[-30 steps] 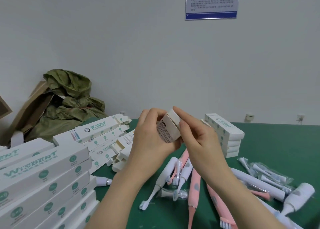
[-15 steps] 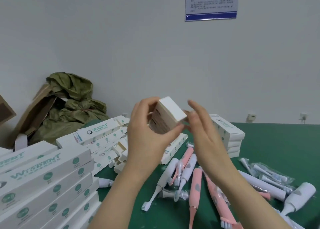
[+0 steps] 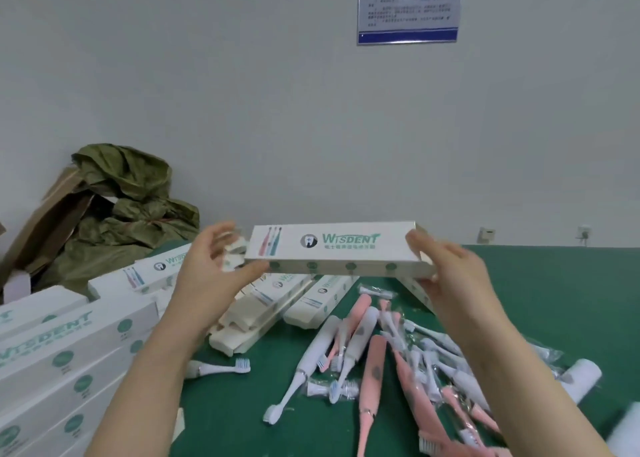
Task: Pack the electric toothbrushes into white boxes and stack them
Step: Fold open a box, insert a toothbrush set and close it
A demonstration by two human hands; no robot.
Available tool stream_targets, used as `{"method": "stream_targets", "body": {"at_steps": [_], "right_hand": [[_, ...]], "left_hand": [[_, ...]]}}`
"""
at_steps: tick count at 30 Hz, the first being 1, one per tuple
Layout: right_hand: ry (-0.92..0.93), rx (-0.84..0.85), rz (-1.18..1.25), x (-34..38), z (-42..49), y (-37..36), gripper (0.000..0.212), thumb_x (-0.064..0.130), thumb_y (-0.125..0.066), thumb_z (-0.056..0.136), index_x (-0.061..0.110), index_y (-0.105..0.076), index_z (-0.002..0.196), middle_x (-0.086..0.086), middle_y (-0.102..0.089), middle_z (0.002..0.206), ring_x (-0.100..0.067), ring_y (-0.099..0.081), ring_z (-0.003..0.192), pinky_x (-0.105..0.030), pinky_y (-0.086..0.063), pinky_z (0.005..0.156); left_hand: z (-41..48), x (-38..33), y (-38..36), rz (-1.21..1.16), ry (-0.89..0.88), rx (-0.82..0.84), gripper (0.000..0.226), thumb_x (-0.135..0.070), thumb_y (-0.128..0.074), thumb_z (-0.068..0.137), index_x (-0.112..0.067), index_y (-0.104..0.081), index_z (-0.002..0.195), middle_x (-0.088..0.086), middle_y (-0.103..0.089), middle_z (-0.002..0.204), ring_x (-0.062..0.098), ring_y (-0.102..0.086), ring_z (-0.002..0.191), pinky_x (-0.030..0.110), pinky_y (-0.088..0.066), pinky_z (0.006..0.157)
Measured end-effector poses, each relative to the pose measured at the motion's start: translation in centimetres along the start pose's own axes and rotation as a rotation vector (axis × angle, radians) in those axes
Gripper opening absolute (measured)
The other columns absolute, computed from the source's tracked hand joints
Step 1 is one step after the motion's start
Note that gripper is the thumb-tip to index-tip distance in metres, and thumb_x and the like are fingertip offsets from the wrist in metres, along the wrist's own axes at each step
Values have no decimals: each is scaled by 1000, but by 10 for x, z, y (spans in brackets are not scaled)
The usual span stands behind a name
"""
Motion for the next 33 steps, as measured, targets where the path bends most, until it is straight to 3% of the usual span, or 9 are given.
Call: {"method": "stream_targets", "body": {"at_steps": [3,8,13,16,22,25,28,30,33], "right_hand": [[253,-61,-259,9,-8,-3,18,28,-72,81,16,-68,94,1,-71,86,0,-65,62,-10,-47,52],[390,70,-445,-8,-26,-31,14,26,-75,78,19,-67,87,3,-71,80,-14,-68,76,-29,-53,67],[225,142,-227,-8,-23,-29,18,28,-64,89,11,-68,88,-4,-70,80,-19,-69,75,-31,-56,71],[106,158,-113,-6,-18,-21,20,21,-59,93,2,-63,87,-12,-65,81,-20,-66,70,-27,-55,67],[69,159,-149,-7,-17,-22,15,15,-56,94,1,-59,87,-13,-60,79,-22,-63,67,-30,-57,68],[139,156,-199,-3,-23,-30,15,15,-58,93,4,-60,84,-11,-64,78,-21,-67,67,-32,-59,72],[216,147,-256,1,-31,-38,14,14,-60,91,9,-59,78,-8,-64,76,-20,-66,66,-38,-60,74],[271,127,-297,-1,-34,-39,14,12,-59,90,11,-58,76,-5,-62,72,-19,-65,67,-38,-60,71],[284,83,-341,-4,-33,-35,12,10,-57,89,12,-57,77,2,-60,62,-12,-61,57,-33,-59,67]], "left_hand": [[-7,-1,-18,284,-182,-77,48,-20,-75,78,-25,-53,120,-7,-56,120,12,-50,114,28,-40,99],[-33,-12,-62,341,-379,272,67,-45,-76,66,-42,-42,124,-26,-46,117,-5,-41,111,4,-32,86],[-41,-8,-70,333,-509,276,91,-24,-81,69,-51,-23,133,-25,-35,115,-22,-33,105,0,-32,84],[-42,-9,-72,370,-599,287,66,-19,-80,72,-42,-40,120,-17,-33,111,-14,-37,96,-2,-31,81],[-43,-21,-68,312,-458,359,21,-44,-70,78,-34,-66,96,-10,-47,116,-1,-43,105,5,-31,90],[-44,-32,-68,101,-387,234,31,-47,-52,88,-24,-74,88,-10,-61,104,-3,-54,98,8,-40,83],[-45,-38,-68,54,-340,115,18,-29,-60,93,-22,-71,80,-14,-65,80,-5,-57,74,6,-39,66],[-47,-36,-69,68,-322,144,8,-28,-66,87,-20,-66,84,-16,-63,82,-5,-54,74,10,-38,68],[-49,-32,-70,162,-319,257,24,-34,-73,78,-22,-59,94,-17,-59,89,-1,-54,83,16,-41,72]]}}
Point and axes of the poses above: each hand's wrist, its own z-axis towards the middle knuckle, its own y-axis out of the back of the hand, x = y × z, the point moved 1 cm from there along z, towards the middle knuckle
